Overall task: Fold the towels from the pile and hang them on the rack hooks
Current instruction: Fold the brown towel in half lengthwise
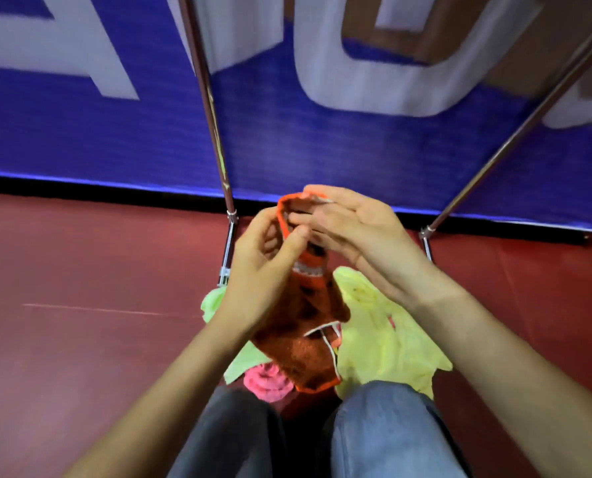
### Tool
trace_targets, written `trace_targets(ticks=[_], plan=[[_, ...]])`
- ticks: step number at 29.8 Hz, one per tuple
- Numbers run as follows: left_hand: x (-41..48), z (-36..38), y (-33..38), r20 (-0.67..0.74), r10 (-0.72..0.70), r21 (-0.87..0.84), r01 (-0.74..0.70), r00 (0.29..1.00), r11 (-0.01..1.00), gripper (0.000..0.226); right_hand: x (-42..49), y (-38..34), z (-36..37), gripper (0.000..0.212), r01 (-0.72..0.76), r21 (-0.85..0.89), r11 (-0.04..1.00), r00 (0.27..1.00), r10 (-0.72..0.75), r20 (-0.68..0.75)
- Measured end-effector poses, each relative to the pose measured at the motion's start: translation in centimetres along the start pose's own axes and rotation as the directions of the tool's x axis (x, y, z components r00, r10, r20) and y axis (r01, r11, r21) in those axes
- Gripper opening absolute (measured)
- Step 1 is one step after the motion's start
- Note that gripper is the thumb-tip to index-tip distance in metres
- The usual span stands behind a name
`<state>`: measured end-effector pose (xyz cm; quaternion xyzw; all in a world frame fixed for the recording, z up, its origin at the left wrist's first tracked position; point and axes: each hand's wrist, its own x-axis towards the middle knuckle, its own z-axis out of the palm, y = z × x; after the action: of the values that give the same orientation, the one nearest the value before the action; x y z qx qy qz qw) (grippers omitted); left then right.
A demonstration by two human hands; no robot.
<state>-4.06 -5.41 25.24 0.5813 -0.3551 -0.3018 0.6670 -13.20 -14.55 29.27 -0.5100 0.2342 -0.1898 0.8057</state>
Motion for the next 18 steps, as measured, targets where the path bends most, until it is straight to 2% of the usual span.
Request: trace_targets(ticks=[3,8,12,15,18], plan=[[-0.9,0.2,4.1,-0.010,0.050,0.062,-0.050,0.999,0.997,0.010,-2.3,-3.1,1.7,0.013,0.078,-0.225,0.971,0.989,-0.104,-0.104],[-2.9,1.0,9.2,0.084,0.077,0.145,-0.088,0.993,0.985,0.022,-6.1,-6.8,2.9,0.018,0.236,-0.537,0.810,0.911,-0.376,-0.167],[-4.3,0.9,10.2,0.186,0.054,0.345,-0.117,0.981,0.931,0.028,-9.1,-8.0,3.0,0.019,0.307,-0.636,0.708,0.839,-0.517,-0.169],[-5.4,0.9,10.8,0.256,0.012,0.435,-0.127,0.967,0.891,0.029,-11.1,-9.4,2.8,0.019,0.332,-0.605,0.724,0.787,-0.566,-0.246],[-6.3,0.6,10.9,0.234,-0.010,0.413,-0.090,0.972,0.906,0.030,-12.1,-10.9,2.3,0.016,0.367,-0.560,0.743,0.757,-0.588,-0.284]])
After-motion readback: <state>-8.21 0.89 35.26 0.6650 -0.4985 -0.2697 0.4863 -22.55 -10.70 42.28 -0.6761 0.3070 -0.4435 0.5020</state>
